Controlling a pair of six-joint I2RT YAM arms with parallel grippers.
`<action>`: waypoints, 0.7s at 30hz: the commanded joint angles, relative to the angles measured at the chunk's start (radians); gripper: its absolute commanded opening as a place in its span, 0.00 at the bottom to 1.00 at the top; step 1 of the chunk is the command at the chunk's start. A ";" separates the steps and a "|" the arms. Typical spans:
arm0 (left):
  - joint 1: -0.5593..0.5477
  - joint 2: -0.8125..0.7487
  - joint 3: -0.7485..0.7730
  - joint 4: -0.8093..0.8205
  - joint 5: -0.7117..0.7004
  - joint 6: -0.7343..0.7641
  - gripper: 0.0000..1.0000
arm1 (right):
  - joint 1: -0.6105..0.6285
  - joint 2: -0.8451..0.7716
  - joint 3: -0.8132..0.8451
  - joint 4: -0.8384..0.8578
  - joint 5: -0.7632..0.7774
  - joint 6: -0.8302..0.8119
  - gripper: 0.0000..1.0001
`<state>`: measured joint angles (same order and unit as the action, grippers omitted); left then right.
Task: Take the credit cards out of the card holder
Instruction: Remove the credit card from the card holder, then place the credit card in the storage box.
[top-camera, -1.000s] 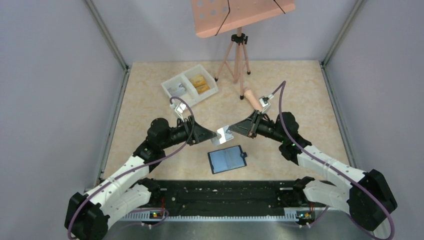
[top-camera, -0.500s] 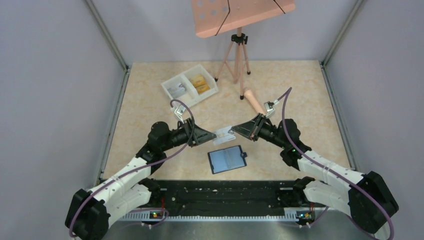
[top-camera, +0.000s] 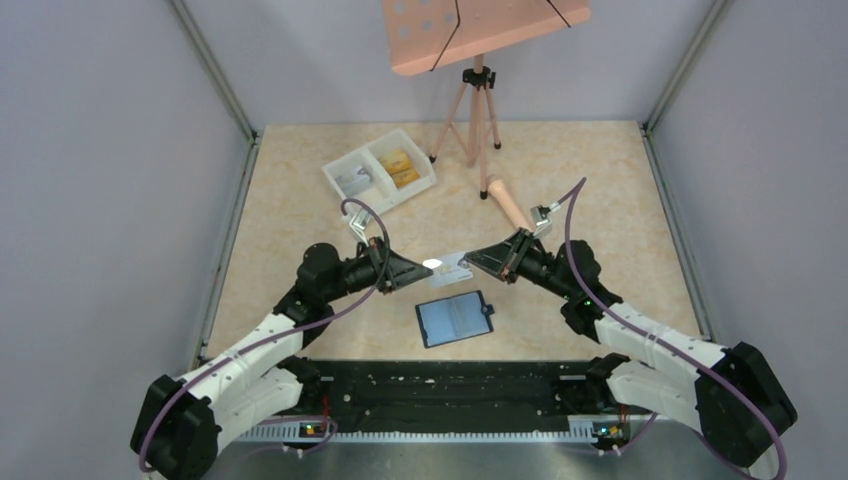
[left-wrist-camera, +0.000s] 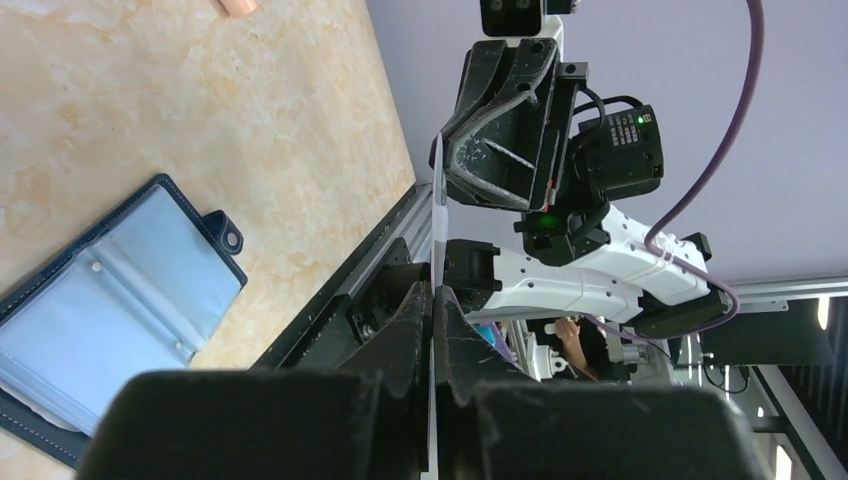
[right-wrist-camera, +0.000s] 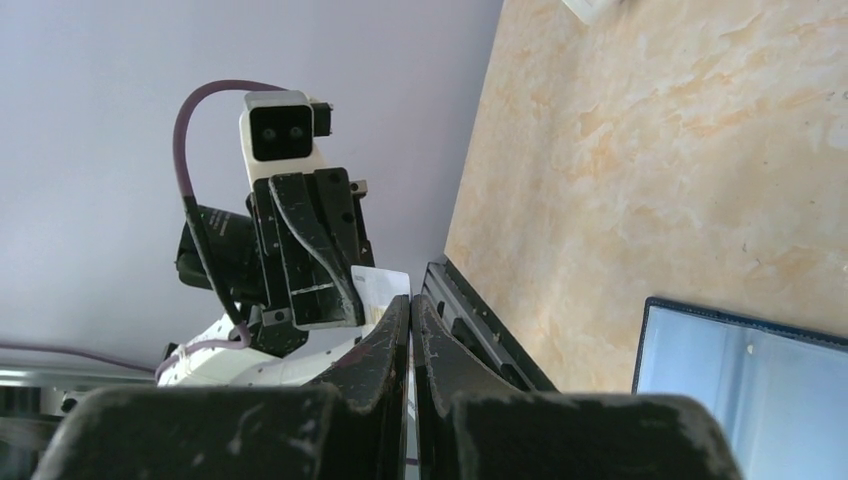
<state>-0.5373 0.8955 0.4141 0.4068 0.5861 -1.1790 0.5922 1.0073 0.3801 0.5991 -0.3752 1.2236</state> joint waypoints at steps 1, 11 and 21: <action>0.002 -0.009 -0.006 0.030 -0.031 0.004 0.00 | -0.019 -0.017 -0.001 0.022 0.010 -0.014 0.00; 0.119 -0.064 0.185 -0.359 -0.275 0.226 0.00 | -0.020 -0.098 0.070 -0.212 0.029 -0.146 0.40; 0.431 0.156 0.491 -0.552 -0.299 0.447 0.00 | -0.020 -0.158 0.086 -0.356 0.009 -0.236 0.94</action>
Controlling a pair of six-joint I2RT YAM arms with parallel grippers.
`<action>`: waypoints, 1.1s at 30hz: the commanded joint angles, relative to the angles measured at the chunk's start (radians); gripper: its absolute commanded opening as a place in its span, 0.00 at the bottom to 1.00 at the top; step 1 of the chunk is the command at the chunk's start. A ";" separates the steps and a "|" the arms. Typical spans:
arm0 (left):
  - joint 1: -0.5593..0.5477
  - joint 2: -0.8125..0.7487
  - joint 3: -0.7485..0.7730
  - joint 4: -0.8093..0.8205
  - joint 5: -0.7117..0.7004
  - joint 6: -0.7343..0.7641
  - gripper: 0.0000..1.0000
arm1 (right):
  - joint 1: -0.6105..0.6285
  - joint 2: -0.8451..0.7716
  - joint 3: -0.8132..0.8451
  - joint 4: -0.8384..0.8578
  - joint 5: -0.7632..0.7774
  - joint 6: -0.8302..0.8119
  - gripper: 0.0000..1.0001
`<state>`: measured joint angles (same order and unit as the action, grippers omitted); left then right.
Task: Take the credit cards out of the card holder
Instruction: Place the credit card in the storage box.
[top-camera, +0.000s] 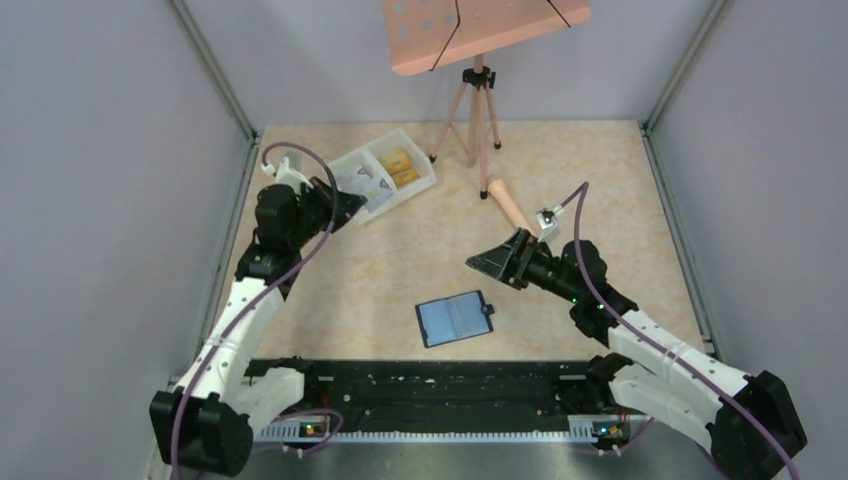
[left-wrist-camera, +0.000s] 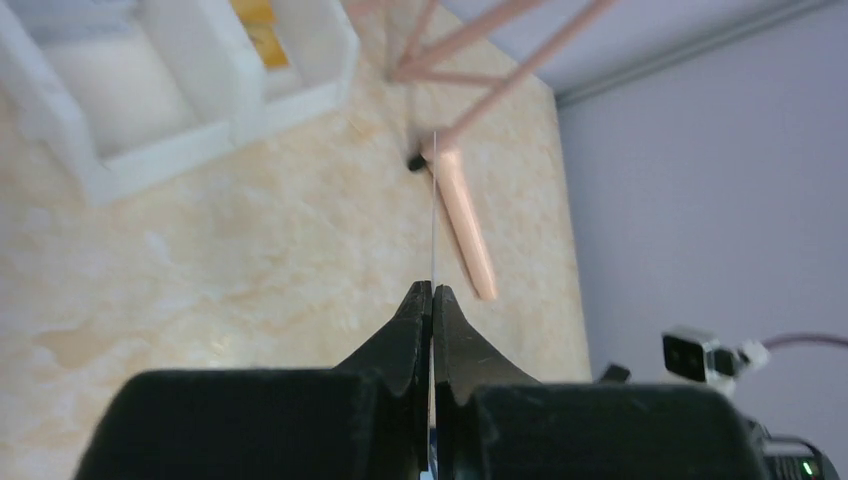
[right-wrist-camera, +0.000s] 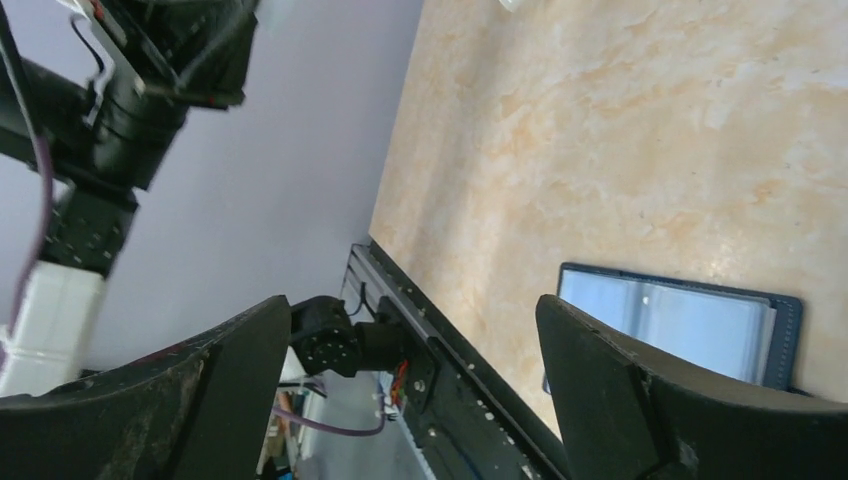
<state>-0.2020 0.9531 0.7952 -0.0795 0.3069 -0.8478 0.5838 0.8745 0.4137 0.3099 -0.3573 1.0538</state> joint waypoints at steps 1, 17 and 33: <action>0.122 0.137 0.140 -0.065 -0.005 0.124 0.00 | -0.012 -0.029 0.057 -0.087 -0.009 -0.074 0.95; 0.302 0.789 0.607 -0.160 0.183 0.292 0.00 | -0.011 -0.011 0.100 -0.187 0.016 -0.150 0.96; 0.308 1.010 0.742 -0.157 0.143 0.232 0.00 | -0.012 0.016 0.128 -0.242 0.068 -0.203 0.96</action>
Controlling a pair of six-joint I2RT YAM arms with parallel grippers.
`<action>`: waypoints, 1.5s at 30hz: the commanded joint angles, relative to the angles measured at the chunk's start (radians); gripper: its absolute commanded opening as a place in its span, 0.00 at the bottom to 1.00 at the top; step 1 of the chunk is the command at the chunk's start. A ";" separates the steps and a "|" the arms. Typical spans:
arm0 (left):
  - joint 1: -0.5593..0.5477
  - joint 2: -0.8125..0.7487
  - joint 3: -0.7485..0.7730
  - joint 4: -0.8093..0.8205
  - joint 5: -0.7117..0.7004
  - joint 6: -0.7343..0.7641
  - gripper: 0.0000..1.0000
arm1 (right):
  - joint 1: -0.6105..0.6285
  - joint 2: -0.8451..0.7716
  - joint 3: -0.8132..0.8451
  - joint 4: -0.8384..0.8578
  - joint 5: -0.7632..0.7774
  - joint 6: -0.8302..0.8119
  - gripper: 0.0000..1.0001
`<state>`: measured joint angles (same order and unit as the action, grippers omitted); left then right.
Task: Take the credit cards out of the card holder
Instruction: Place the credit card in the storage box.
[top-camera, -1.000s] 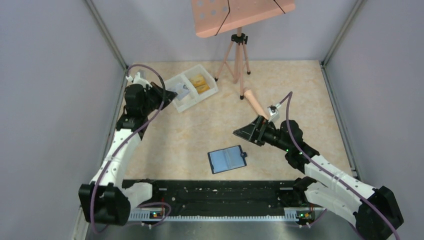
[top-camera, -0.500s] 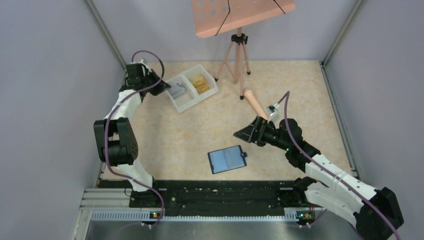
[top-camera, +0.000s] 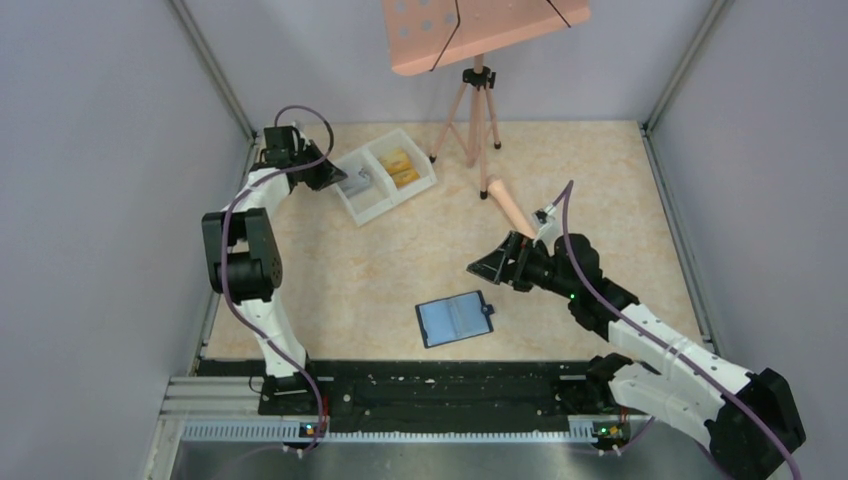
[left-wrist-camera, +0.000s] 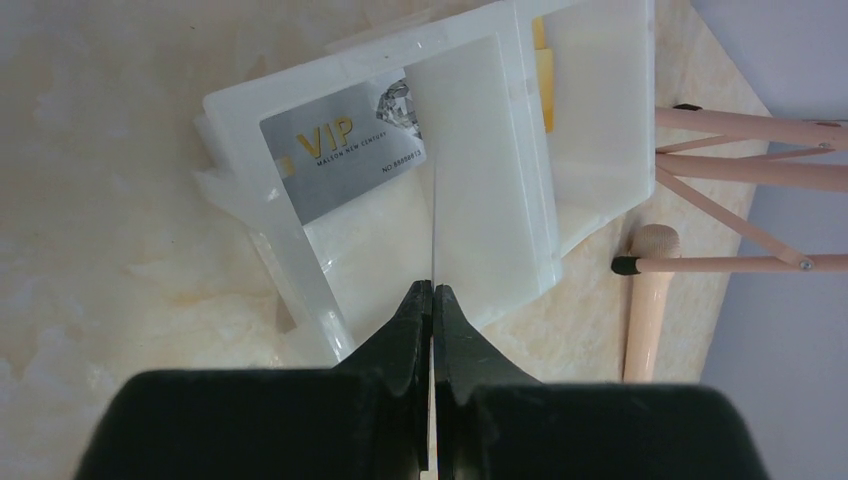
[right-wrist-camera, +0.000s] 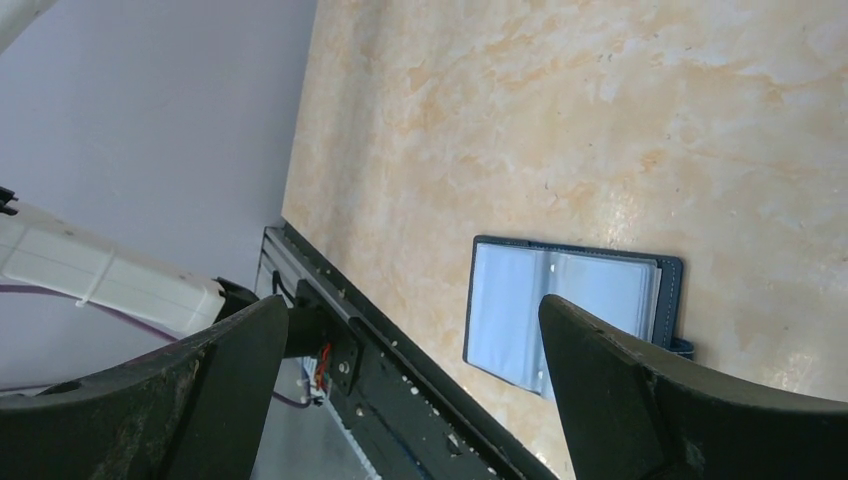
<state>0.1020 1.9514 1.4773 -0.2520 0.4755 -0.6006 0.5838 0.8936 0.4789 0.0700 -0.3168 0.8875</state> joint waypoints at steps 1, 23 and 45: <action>0.004 0.017 0.068 0.011 -0.032 -0.018 0.00 | -0.011 -0.002 0.065 -0.005 0.032 -0.041 0.96; 0.004 0.100 0.148 -0.019 -0.103 -0.072 0.00 | -0.011 0.005 0.090 -0.066 0.091 -0.114 0.96; 0.004 0.136 0.178 -0.033 -0.158 -0.081 0.08 | -0.012 0.005 0.094 -0.067 0.106 -0.133 0.96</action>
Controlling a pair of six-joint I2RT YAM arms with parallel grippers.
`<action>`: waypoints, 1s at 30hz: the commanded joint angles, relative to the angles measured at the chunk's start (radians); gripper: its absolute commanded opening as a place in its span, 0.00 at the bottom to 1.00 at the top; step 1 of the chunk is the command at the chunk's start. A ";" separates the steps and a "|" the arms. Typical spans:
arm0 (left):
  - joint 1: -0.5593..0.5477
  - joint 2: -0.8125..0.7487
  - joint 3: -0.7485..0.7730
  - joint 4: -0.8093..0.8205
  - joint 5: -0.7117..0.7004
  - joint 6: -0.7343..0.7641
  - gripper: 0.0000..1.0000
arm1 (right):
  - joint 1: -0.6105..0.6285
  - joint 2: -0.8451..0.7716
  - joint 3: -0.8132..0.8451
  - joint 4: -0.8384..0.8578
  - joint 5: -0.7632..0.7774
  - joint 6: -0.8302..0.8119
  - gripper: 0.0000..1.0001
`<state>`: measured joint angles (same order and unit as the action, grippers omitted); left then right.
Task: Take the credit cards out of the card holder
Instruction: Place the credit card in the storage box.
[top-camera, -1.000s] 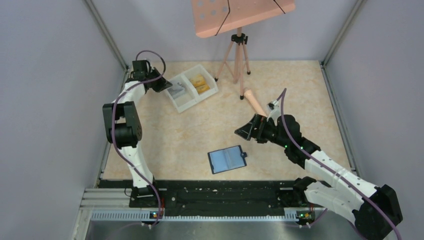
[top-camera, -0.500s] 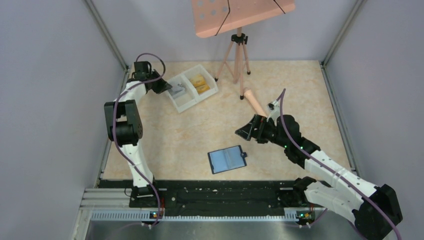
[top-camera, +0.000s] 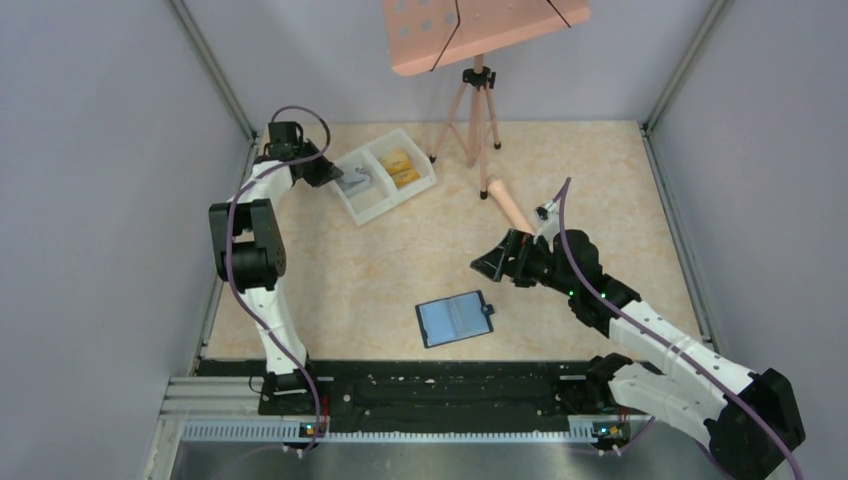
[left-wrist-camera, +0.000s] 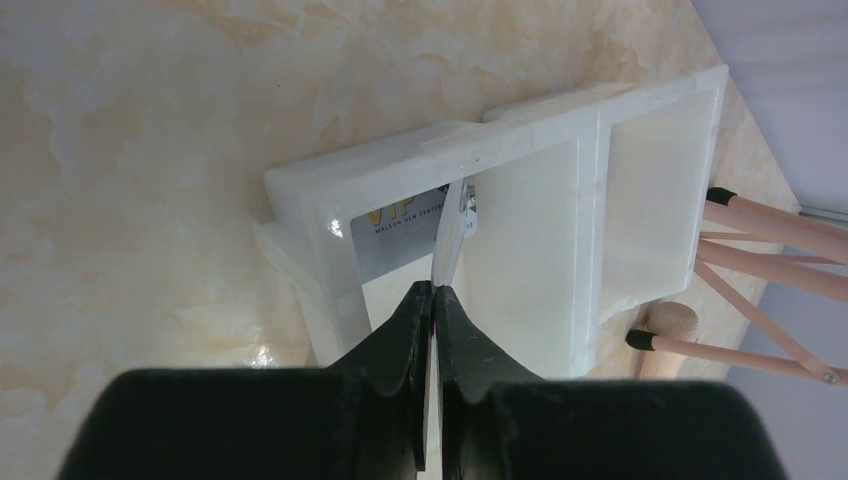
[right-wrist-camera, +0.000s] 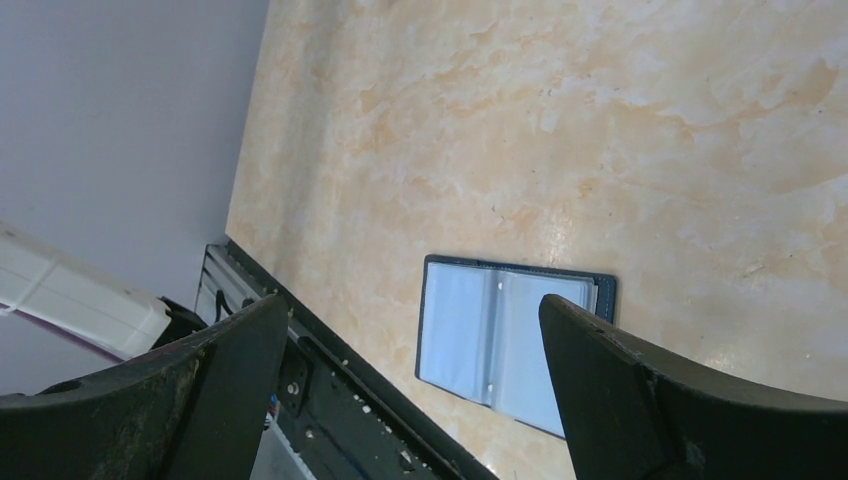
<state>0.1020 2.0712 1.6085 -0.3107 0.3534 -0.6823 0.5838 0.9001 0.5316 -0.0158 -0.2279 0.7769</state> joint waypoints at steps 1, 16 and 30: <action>0.004 0.017 0.048 0.025 -0.036 0.000 0.09 | -0.012 -0.003 0.043 0.018 0.018 -0.024 0.96; 0.003 0.021 0.080 0.027 -0.034 0.011 0.16 | -0.012 -0.007 0.043 -0.011 0.019 -0.025 0.96; 0.004 0.012 0.097 0.042 -0.033 0.018 0.20 | -0.012 -0.015 0.046 -0.031 0.025 -0.025 0.96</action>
<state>0.1020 2.0872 1.6539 -0.3138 0.3237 -0.6807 0.5838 0.8997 0.5316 -0.0540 -0.2161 0.7662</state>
